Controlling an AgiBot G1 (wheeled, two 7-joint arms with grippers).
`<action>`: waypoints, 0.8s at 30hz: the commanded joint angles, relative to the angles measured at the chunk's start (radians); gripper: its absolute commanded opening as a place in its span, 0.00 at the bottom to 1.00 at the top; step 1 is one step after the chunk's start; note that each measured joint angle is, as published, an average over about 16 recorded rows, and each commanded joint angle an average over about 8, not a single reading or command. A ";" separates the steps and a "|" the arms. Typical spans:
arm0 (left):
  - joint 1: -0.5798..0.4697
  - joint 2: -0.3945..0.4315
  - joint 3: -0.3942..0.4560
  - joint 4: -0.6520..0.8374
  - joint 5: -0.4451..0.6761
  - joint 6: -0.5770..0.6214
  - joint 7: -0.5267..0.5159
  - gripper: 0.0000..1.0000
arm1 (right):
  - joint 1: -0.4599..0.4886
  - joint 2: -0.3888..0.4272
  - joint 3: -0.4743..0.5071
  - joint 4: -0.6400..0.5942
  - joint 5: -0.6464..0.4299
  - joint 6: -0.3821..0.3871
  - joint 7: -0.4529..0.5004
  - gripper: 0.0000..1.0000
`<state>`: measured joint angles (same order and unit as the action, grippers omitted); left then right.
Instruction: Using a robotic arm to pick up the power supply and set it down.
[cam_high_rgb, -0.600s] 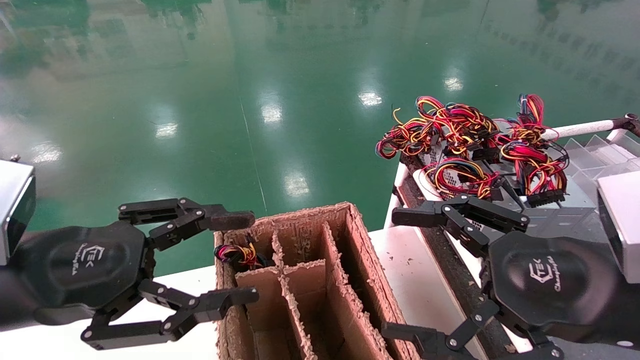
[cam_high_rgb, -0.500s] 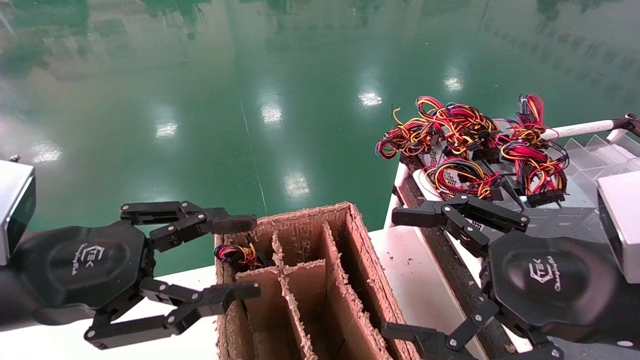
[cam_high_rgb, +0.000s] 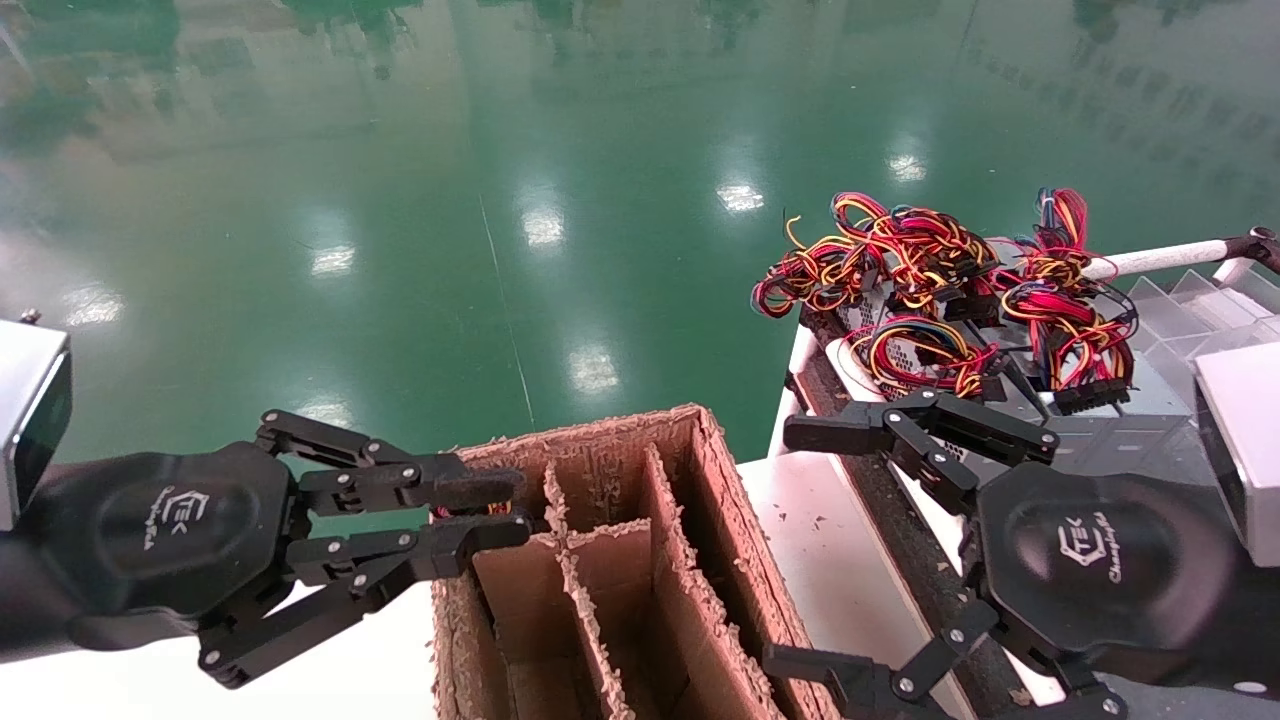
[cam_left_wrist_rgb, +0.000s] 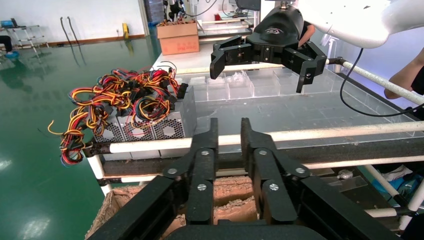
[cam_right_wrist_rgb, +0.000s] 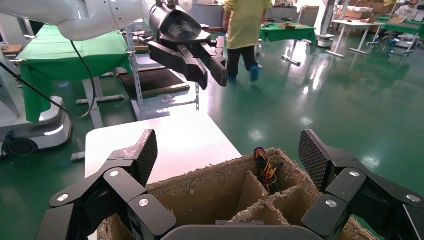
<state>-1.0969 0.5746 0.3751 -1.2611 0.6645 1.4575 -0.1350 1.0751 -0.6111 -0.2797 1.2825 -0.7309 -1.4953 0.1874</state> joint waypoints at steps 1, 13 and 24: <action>0.000 0.000 0.000 0.000 0.000 0.000 0.000 0.00 | 0.000 0.000 0.000 0.000 0.000 0.000 0.000 1.00; 0.000 0.000 0.000 0.000 0.000 0.000 0.000 0.32 | 0.000 0.000 0.000 0.000 0.000 0.000 0.000 1.00; 0.000 0.000 0.000 0.000 0.000 0.000 0.000 1.00 | 0.000 0.000 0.000 0.000 0.000 0.000 0.000 1.00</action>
<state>-1.0969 0.5746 0.3751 -1.2611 0.6645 1.4575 -0.1350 1.0751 -0.6111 -0.2797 1.2825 -0.7309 -1.4953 0.1874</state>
